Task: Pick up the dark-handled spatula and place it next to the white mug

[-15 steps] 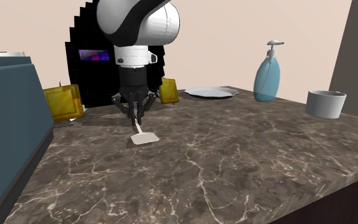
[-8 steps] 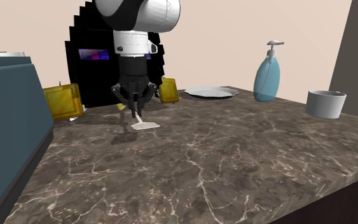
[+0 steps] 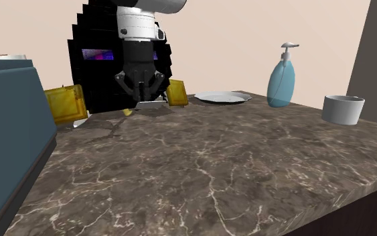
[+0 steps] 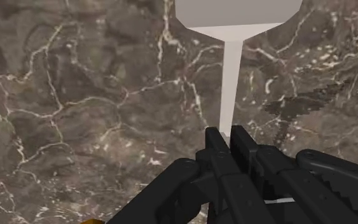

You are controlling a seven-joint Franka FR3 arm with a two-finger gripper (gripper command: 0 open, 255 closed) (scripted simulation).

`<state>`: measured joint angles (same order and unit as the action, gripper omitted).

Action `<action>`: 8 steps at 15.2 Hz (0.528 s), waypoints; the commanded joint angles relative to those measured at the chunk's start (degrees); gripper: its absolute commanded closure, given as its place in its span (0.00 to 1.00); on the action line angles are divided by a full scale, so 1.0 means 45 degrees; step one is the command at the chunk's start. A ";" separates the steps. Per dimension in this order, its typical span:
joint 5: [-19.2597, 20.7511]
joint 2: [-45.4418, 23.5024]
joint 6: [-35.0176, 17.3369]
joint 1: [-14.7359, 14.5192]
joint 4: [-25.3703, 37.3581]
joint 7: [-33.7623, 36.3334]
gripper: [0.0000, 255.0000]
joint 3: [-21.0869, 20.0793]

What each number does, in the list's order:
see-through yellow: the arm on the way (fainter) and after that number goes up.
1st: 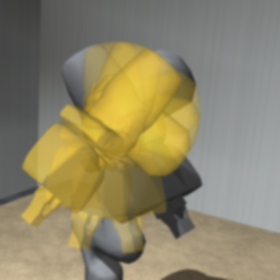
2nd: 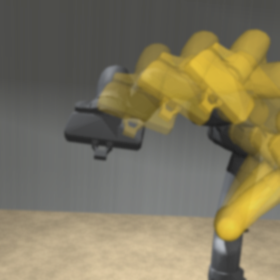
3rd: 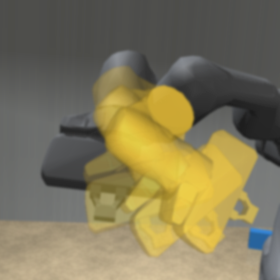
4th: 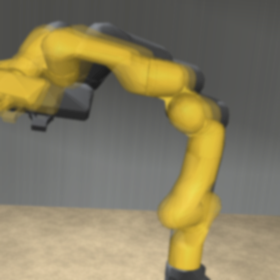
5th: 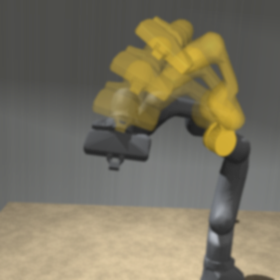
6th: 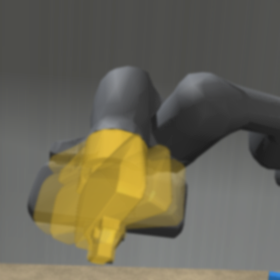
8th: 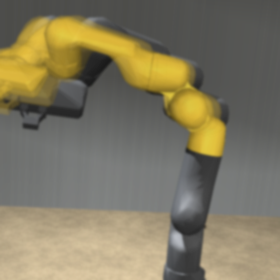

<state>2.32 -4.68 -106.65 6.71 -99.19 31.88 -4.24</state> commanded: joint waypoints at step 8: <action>0.0003 -0.0010 0.1560 -0.0006 0.1674 -0.0061 1.00 -0.0004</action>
<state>2.30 -4.82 -100.29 6.66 -92.54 31.71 -4.28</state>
